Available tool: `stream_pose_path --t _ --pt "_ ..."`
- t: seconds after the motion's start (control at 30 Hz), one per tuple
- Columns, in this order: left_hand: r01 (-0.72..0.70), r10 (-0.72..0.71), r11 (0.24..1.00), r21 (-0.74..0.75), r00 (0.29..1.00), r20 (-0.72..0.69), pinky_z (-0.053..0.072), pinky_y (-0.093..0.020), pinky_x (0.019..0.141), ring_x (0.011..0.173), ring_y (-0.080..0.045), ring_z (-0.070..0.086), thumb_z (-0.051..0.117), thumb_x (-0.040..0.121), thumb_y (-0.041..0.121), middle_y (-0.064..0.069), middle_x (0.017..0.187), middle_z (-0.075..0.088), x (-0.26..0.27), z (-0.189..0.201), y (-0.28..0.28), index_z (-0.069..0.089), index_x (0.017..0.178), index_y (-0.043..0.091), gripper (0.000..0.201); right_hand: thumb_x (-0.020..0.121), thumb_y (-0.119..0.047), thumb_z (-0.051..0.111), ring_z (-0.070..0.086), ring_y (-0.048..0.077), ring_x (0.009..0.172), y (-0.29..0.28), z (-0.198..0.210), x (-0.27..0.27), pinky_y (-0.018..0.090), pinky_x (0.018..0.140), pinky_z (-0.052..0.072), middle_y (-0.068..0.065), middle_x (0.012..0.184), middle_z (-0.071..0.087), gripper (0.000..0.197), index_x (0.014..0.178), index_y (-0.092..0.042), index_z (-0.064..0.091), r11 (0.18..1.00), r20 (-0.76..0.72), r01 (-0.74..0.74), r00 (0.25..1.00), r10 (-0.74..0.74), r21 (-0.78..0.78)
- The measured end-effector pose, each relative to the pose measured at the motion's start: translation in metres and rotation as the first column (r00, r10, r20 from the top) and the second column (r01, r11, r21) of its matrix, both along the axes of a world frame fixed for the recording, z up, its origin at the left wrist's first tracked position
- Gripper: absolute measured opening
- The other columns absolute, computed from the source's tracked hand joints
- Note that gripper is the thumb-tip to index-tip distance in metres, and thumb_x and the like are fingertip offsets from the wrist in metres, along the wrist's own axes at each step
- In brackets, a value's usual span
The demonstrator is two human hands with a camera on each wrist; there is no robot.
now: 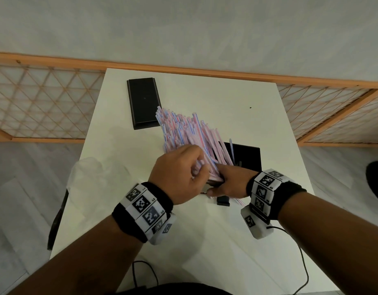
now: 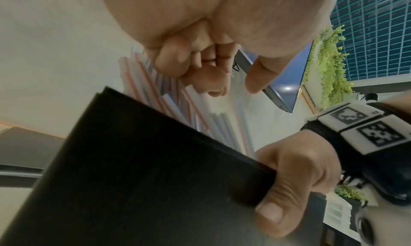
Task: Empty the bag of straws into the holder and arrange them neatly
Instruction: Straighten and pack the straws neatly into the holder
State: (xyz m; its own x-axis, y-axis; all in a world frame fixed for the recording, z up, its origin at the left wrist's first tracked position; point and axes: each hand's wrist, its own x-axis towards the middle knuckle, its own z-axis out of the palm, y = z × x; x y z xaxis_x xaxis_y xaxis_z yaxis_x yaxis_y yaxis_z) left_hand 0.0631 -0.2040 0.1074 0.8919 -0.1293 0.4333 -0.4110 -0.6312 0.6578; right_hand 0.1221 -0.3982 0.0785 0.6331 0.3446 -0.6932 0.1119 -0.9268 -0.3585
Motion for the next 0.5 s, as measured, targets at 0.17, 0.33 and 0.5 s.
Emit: stream_pose_path --t 0.17,0.33,0.5 --pt "-0.028 0.032 0.996 -0.088 0.999 0.034 0.044 -0.032 0.049 0.054 -0.011 0.048 0.07 0.084 0.012 0.003 0.061 0.056 0.002 0.002 0.001 0.066 0.076 0.007 0.01 0.066 -0.071 0.072 0.062 0.012 0.085 -0.001 0.004 -0.001 0.028 0.075 0.049 -0.011 0.088 0.064 0.051 0.097 -0.031 0.063 0.998 0.039 0.013 0.999 -0.015 0.054" --pt "0.008 0.005 0.986 -0.169 0.997 0.078 0.041 -0.024 0.049 0.051 -0.012 0.049 0.072 0.082 0.003 0.0 0.058 0.057 0.002 0.013 0.001 0.065 0.072 0.005 0.012 0.069 -0.066 0.077 0.062 0.001 0.075 0.001 0.014 -0.005 0.019 0.065 0.045 -0.014 0.079 0.065 0.039 0.091 -0.039 0.061 0.981 0.097 0.031 0.994 -0.05 0.19" --pt "-0.09 0.153 0.942 -0.323 0.973 0.176 0.039 -0.023 0.053 0.054 -0.018 0.047 0.064 0.088 0.018 -0.006 0.064 0.053 -0.005 0.045 0.002 0.062 0.079 -0.001 0.021 0.062 -0.059 0.085 0.069 0.014 0.078 -0.001 0.018 -0.004 0.033 0.073 0.059 -0.004 0.08 0.071 0.043 0.086 -0.029 0.067 0.943 0.114 0.09 0.985 -0.133 0.321"
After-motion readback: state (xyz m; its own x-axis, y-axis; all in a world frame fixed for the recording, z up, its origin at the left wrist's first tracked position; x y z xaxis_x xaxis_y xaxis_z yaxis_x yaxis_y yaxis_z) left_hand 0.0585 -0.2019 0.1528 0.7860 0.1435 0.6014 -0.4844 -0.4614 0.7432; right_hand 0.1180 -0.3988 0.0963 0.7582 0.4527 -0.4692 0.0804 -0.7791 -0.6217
